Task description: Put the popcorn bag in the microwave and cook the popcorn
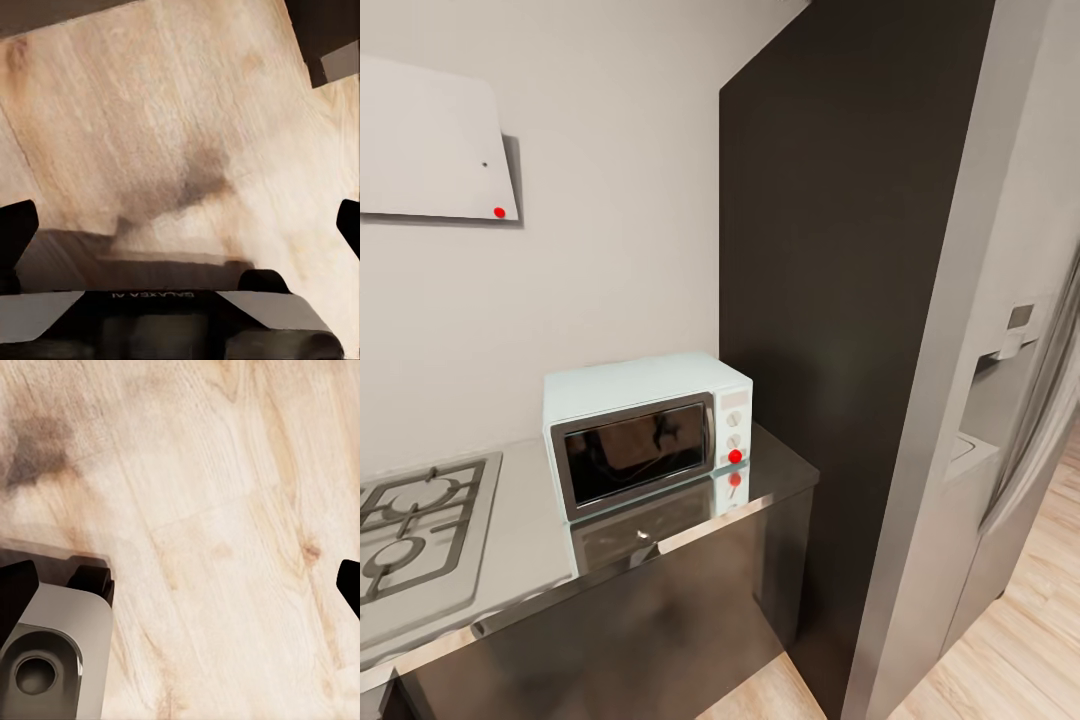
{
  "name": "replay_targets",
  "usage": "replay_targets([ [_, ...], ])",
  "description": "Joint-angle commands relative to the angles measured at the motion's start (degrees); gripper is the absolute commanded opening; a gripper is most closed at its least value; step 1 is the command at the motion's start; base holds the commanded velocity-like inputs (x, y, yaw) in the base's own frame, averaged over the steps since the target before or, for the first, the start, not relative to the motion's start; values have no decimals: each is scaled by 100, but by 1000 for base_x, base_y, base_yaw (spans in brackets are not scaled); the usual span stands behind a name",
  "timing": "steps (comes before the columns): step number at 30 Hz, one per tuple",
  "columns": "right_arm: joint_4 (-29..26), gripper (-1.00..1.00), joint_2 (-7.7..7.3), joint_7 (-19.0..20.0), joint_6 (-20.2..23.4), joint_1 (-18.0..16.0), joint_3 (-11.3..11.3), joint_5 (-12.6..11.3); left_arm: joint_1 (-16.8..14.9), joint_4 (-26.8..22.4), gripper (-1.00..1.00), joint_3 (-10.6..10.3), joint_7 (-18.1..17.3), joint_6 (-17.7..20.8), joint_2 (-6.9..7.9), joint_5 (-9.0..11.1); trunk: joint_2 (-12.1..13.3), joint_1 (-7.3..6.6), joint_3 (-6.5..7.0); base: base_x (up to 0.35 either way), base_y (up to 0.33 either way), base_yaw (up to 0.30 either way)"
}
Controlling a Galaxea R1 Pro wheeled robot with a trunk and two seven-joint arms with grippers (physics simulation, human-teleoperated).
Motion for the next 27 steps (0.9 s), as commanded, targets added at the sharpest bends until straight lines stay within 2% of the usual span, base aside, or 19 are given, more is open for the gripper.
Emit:
replay_targets([
  [1,10,100,-4,13,4,-7,-47,37,-5,363,100,-31,-78,22,17,249,-5,0,-7,0,0,0],
  [3,10,100,-4,13,4,-7,-47,37,-3,1056,100,-31,-311,22,82,579,-5,0,-7,0,0,0],
  [5,10,100,7,19,9,-7,-47,44,50,1347,100,-32,-448,15,207,725,-5,0,-7,0,0,0],
  [7,10,100,12,38,8,-7,-46,50,175,1401,100,-32,-478,-14,257,749,-5,0,-7,0,0,0],
  [8,10,100,13,73,6,-7,-47,56,335,1411,100,-32,-485,-104,274,753,-5,0,-7,0,0,0],
  [10,10,100,20,105,43,-7,-46,56,700,1418,100,-32,-491,-536,323,752,-5,0,-7,0,0,0],
  [12,10,100,25,96,56,-7,-46,51,920,1425,100,-32,-492,-908,378,757,-5,0,-7,0,0,50],
  [14,10,100,13,84,42,-7,-47,47,1032,1428,100,-32,-492,-1085,400,759,-5,0,-7,0,0,184],
  [27,10,100,-8,38,4,-7,-47,46,1112,1421,100,-34,-489,-1178,404,761,-5,0,-43,0,0,260],
])
